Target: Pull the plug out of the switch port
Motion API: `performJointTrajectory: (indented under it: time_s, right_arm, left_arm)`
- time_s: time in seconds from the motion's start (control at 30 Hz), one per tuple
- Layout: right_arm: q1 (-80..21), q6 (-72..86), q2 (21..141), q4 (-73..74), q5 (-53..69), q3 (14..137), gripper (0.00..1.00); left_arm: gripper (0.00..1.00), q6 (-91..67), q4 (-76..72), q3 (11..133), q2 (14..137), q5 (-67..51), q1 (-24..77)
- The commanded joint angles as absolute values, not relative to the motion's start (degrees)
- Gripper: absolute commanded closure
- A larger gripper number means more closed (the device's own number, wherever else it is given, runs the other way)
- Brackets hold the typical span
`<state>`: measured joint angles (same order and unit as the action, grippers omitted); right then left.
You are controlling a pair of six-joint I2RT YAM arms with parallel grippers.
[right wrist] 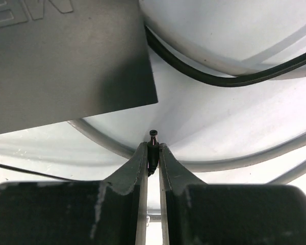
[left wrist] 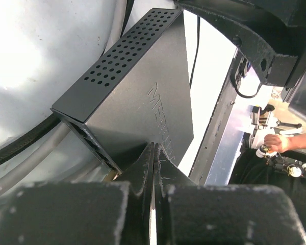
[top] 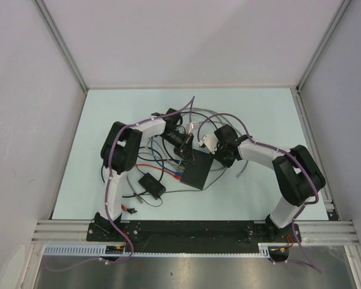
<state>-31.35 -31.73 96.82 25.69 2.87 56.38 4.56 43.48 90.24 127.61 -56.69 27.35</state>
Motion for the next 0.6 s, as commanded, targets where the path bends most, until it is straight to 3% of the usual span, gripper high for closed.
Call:
performJointTrajectory:
  time_s: [0.0,0.13,0.23,0.33,0.37,0.4,0.47,0.57]
  right_arm:
    - [-30.77,-31.46,95.10,29.35,0.00,55.11,1.00]
    - [-29.01,-31.11,91.59,32.15,1.92,55.19,1.00]
    - [-27.52,-32.16,85.62,37.59,10.26,55.55,1.00]
    - [-25.32,-34.28,77.36,41.65,23.43,55.90,1.00]
    - [-24.27,-33.67,73.52,41.31,26.42,55.99,1.00]
    - [-23.47,-34.27,72.08,41.66,28.72,56.94,1.00]
    - [-22.07,-32.62,69.88,40.00,33.13,57.65,1.00]
    - [-21.62,-25.51,69.25,34.82,35.85,58.88,1.00]
  left_arm:
    - [1.00,10.37,40.17,89.73,132.01,-38.85,27.16]
    - [1.00,10.90,40.43,90.44,130.53,-38.85,27.16]
    - [1.00,12.04,40.87,91.41,126.50,-39.63,26.90]
    - [0.81,13.01,39.99,90.80,122.01,-44.02,25.93]
    - [0.67,13.09,38.51,90.01,118.69,-47.43,25.58]
    - [0.62,12.92,37.63,87.82,117.17,-49.11,24.79]
    - [0.52,13.62,34.90,84.92,112.36,-53.68,24.26]
    - [0.47,10.49,23.19,76.23,106.11,-59.58,24.08]
